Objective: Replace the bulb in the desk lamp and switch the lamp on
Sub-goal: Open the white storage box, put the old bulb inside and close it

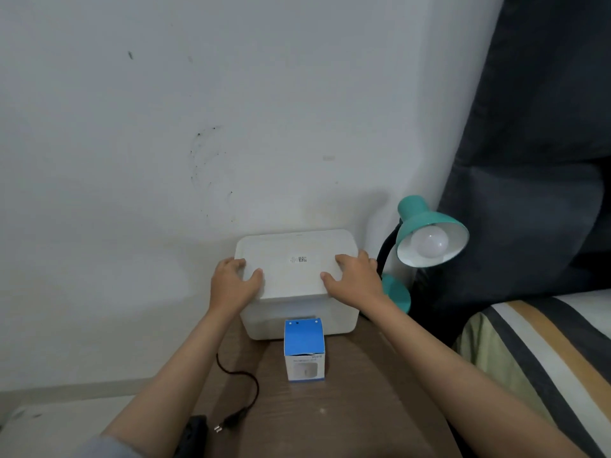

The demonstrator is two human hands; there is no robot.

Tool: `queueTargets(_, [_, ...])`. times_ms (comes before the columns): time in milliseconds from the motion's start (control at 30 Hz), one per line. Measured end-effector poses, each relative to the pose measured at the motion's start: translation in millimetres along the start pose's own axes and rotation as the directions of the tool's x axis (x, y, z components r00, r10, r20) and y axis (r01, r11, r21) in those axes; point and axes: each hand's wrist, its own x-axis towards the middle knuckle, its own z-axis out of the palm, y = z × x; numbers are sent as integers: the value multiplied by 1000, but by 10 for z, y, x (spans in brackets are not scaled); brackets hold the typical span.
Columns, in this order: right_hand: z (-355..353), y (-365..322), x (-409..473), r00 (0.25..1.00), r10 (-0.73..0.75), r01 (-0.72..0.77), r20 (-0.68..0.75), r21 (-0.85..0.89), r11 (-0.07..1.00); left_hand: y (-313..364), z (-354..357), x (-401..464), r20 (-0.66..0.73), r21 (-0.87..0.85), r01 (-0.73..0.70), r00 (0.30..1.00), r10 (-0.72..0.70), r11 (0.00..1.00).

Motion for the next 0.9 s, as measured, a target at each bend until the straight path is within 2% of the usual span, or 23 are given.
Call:
queueTargets(133, [29, -22, 61, 1000, 8, -8, -2, -29, 1000, -22, 16, 56, 49, 12, -10, 999, 10, 1000])
queueTargets(400, [140, -11, 78, 1000, -8, 10, 15, -186, 983, -1, 35, 63, 135, 114, -120, 985, 104, 986])
queueTargets(600, [207, 26, 67, 999, -35, 40, 25, -269, 962, -126, 99, 144, 219, 211, -162, 969, 115, 964])
queueTargets(767, [253, 58, 46, 999, -53, 52, 4, -286, 957, -187, 145, 174, 243, 276, -166, 965, 99, 947])
queueTargets(900, [209, 66, 74, 998, -54, 64, 44, -284, 957, -154, 135, 184, 264, 317, -194, 958, 110, 928])
